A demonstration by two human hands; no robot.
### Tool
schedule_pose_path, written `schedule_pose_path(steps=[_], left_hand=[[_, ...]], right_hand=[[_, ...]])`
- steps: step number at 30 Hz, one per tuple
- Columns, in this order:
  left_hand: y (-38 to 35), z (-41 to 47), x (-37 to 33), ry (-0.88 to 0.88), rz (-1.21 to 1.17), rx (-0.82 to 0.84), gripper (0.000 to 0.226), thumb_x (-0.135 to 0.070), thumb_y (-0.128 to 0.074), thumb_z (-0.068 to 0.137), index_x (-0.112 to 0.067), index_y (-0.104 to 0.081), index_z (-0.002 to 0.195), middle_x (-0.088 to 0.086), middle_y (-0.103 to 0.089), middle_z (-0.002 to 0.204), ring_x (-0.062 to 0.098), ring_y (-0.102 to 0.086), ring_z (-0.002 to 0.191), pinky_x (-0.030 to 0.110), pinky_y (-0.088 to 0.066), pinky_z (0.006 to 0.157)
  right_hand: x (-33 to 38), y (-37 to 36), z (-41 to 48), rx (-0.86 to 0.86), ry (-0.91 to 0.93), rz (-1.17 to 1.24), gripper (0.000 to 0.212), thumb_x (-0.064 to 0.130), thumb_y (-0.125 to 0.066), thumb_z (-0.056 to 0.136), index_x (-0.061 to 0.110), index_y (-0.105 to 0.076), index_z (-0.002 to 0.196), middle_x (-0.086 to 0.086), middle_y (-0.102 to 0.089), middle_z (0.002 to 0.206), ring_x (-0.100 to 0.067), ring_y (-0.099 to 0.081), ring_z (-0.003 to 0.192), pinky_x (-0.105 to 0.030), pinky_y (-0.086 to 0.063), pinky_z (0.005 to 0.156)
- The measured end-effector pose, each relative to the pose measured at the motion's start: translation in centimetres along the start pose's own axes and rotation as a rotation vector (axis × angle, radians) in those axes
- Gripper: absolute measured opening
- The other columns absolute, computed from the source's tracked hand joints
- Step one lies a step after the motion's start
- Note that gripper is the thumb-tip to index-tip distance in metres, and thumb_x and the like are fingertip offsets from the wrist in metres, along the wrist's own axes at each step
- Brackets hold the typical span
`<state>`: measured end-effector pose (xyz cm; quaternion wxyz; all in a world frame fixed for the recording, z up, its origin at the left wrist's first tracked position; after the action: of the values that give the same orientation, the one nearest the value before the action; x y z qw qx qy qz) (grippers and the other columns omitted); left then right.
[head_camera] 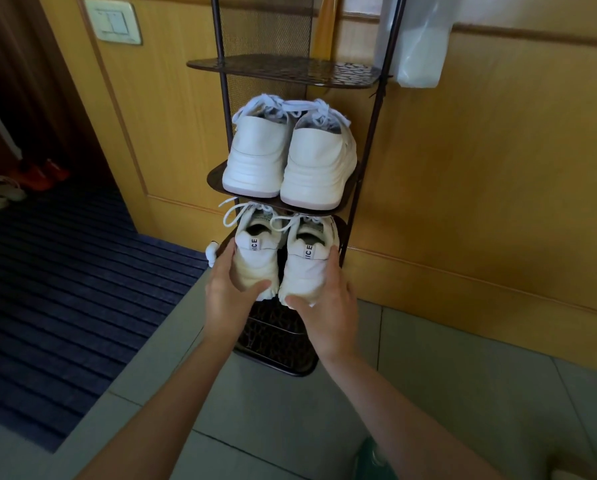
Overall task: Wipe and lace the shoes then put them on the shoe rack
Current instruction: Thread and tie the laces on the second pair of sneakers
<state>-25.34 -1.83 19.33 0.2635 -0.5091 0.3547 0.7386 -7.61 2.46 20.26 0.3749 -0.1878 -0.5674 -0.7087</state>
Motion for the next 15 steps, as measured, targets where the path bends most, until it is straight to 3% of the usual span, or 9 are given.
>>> schedule_pose_path(steps=[4, 8, 15], left_hand=[[-0.1, 2.2, -0.6, -0.016, 0.039, 0.033, 0.085, -0.008, -0.078, 0.071, -0.018, -0.035, 0.143, 0.000, -0.050, 0.136, 0.013, -0.042, 0.129, 0.029, -0.036, 0.107], [-0.6, 3.5, -0.2, -0.013, 0.031, 0.055, 0.084, -0.008, -0.078, 0.071, -0.018, -0.036, 0.142, 0.001, -0.049, 0.137, 0.015, -0.041, 0.129, 0.036, -0.037, 0.108], [-1.2, 4.5, 0.2, -0.029, 0.034, 0.028, 0.083, -0.008, -0.078, 0.070, -0.018, -0.036, 0.141, 0.000, -0.050, 0.136, 0.016, -0.042, 0.128, 0.036, -0.038, 0.106]], right_hand=[[0.5, -0.4, 1.9, -0.046, -0.006, -0.021, 0.106, 0.038, -0.080, 0.069, 0.019, -0.014, 0.149, -0.003, -0.044, 0.143, -0.025, -0.050, 0.123, -0.040, -0.047, 0.096], [0.4, -1.2, 3.1, -0.065, 0.006, -0.029, 0.105, 0.037, -0.078, 0.071, 0.019, -0.011, 0.150, -0.003, -0.037, 0.148, -0.023, -0.045, 0.128, -0.037, -0.047, 0.095], [0.0, -1.5, 4.4, -0.043, -0.008, 0.004, 0.105, 0.034, -0.077, 0.074, 0.023, -0.006, 0.150, 0.000, -0.031, 0.151, -0.021, -0.038, 0.133, -0.039, -0.046, 0.096]])
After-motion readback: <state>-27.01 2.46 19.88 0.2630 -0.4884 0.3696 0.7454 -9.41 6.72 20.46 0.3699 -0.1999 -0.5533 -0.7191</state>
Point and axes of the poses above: each hand's wrist, its own z-axis towards the middle knuckle, its own y-axis out of the back of the hand, x = y × z, the point moved 8 cm from there along z, towards the middle knuckle
